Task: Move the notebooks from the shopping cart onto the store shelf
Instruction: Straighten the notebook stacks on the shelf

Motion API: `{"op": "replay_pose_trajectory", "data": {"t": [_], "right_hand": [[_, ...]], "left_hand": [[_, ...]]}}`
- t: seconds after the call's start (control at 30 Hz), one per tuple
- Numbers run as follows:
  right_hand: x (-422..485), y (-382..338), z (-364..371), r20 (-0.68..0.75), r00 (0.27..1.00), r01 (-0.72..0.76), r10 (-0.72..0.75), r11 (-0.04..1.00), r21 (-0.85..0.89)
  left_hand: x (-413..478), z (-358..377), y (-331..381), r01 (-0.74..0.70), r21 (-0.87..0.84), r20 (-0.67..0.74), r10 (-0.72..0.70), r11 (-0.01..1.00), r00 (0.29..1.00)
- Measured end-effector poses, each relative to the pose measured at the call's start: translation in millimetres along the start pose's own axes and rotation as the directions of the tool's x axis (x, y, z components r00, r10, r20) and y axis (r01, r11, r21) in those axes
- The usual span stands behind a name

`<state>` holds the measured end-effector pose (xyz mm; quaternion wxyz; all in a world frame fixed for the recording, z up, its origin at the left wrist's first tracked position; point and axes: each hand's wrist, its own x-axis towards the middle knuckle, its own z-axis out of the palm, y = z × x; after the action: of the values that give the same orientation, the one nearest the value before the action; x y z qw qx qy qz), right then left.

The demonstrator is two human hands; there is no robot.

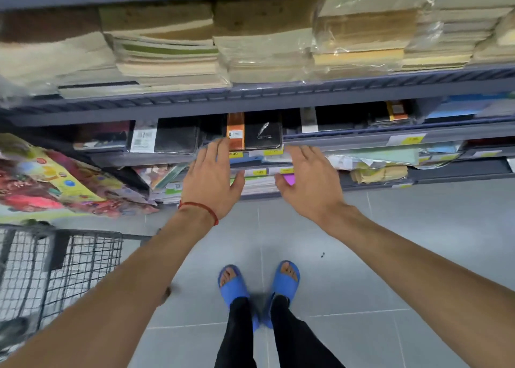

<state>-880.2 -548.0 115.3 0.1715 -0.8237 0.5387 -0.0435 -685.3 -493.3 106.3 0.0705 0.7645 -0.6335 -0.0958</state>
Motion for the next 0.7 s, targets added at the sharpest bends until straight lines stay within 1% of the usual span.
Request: {"op": "replay_pose_trajectory", "data": {"t": [0.1, 0.2, 0.3, 0.37, 0.43, 0.57, 0.7], "right_hand": [[24.5, 6.4, 18.7, 0.003, 1.000, 0.023, -0.023, 1.000, 0.007], [47.0, 13.2, 33.4, 0.005, 1.000, 0.029, -0.029, 1.000, -0.002], [66.3, 21.6, 46.3, 0.020, 0.999, 0.035, -0.035, 0.999, -0.003], [76.3, 26.7, 54.4, 0.030, 0.998, 0.052, -0.053, 0.999, 0.011], [83.5, 31.3, 60.5, 0.039, 0.997, 0.066, -0.068, 0.997, 0.047], [89.0, 38.3, 65.1, 0.045, 0.996, 0.072, -0.082, 0.981, 0.182], [90.6, 40.7, 66.1, 0.035, 0.996, 0.073, -0.082, 0.978, 0.197]], "left_hand": [[20.0, 20.9, -14.7, -0.030, -0.052, 0.047, 0.032, 0.998, 0.998], [37.7, 36.2, -24.3, -0.043, -0.132, 0.030, 0.047, 0.990, 0.998], [54.4, 50.7, -29.6, -0.003, -0.219, 0.027, 0.010, 0.976, 1.000], [63.8, 58.9, -33.1, 0.032, -0.307, 0.022, -0.026, 0.951, 0.999], [69.5, 66.0, -36.8, 0.025, -0.375, 0.007, -0.024, 0.927, 1.000], [72.8, 71.0, -46.5, -0.025, -0.462, -0.021, 0.018, 0.886, 1.000], [71.0, 71.5, -48.9, -0.015, -0.486, -0.012, 0.010, 0.874, 1.000]]}}
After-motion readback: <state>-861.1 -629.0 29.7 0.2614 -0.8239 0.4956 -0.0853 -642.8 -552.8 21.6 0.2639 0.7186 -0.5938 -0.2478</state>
